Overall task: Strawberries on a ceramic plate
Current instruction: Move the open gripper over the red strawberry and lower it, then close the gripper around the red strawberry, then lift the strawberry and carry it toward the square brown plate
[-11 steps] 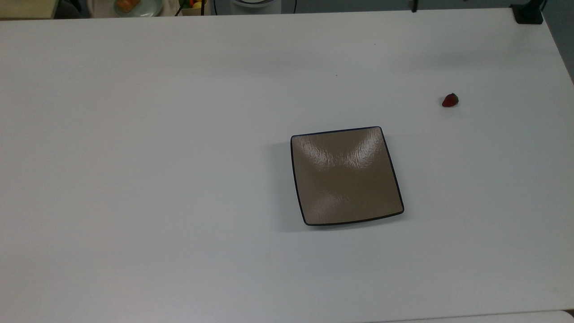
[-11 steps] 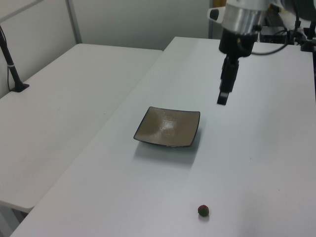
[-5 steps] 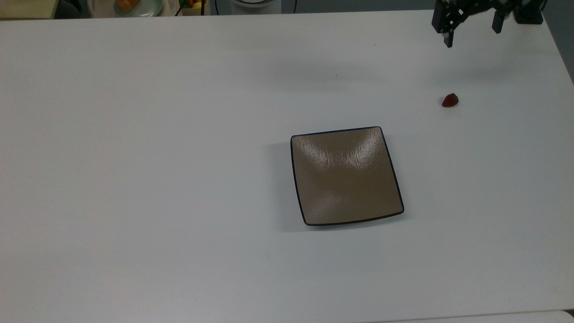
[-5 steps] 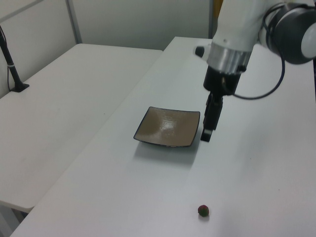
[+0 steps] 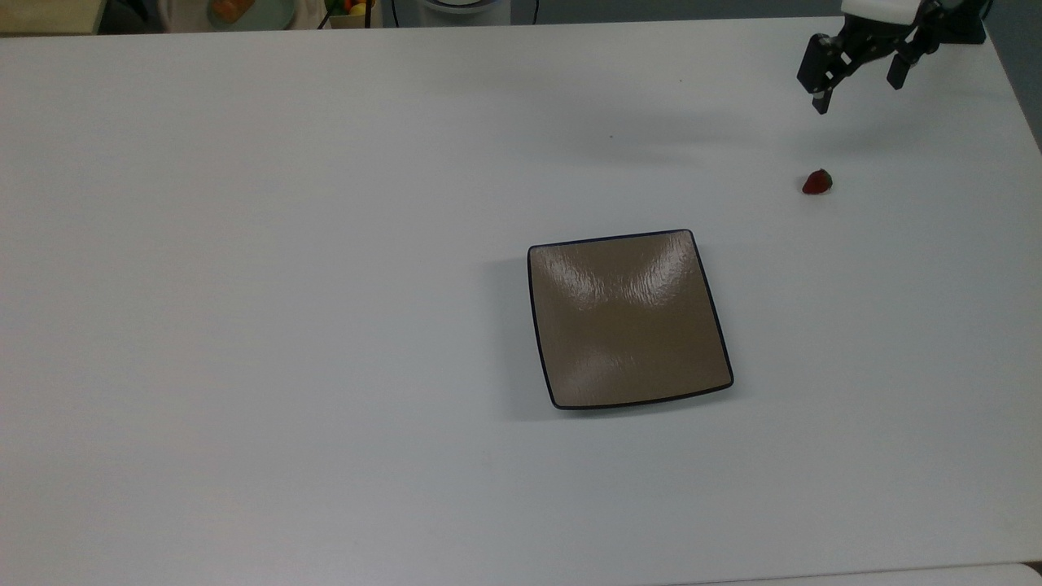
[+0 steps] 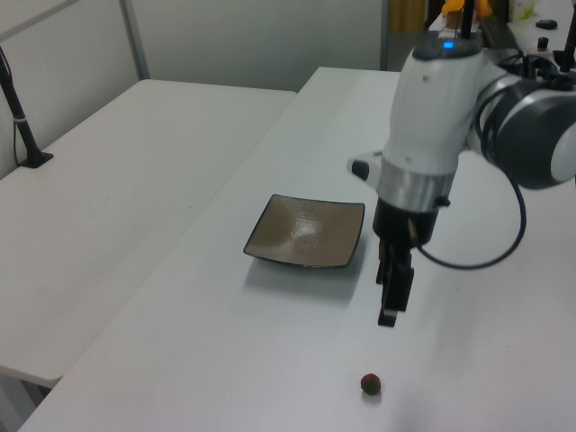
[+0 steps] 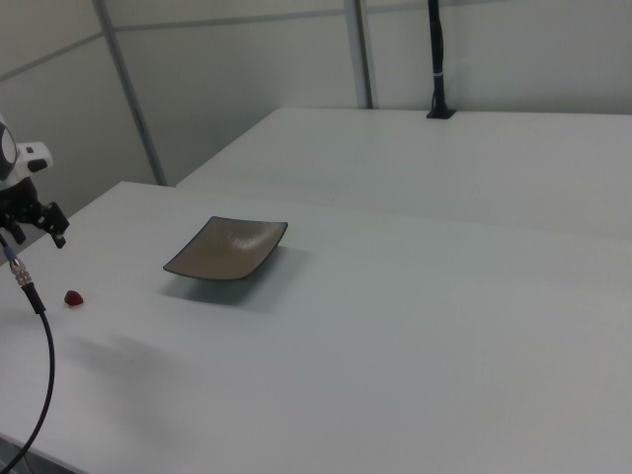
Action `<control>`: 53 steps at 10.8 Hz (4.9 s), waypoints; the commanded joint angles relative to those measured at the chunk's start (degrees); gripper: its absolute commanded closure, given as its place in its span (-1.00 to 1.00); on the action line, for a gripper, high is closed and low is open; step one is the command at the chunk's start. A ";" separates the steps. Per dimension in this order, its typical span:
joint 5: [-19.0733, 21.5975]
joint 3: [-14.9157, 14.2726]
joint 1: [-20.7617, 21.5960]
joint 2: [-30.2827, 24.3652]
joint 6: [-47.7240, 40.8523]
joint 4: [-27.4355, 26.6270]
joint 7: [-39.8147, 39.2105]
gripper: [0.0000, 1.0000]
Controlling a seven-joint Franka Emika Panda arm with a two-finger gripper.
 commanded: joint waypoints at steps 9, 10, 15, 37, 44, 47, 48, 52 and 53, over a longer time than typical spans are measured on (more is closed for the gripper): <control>-7.20 -0.50 2.45 9.65 7.98 0.39 4.34 -1.00; -7.55 -0.59 2.45 10.09 8.07 0.04 4.34 -1.00; -10.63 -0.68 2.36 12.99 10.00 -1.02 4.25 -0.99; 0.34 -2.70 -7.03 -8.44 -8.25 0.21 -4.96 0.81; 9.67 -17.80 -7.65 -16.54 -17.86 1.44 -25.61 0.80; 9.58 -22.64 -7.66 -15.75 -17.16 1.44 -32.03 0.80; 9.41 -23.61 -7.66 -15.14 -16.98 1.44 -33.35 0.79; 9.06 -25.20 -9.76 -11.02 -10.75 1.00 -36.26 0.79; 8.79 -25.20 -10.11 -9.26 -8.91 1.00 -36.62 0.79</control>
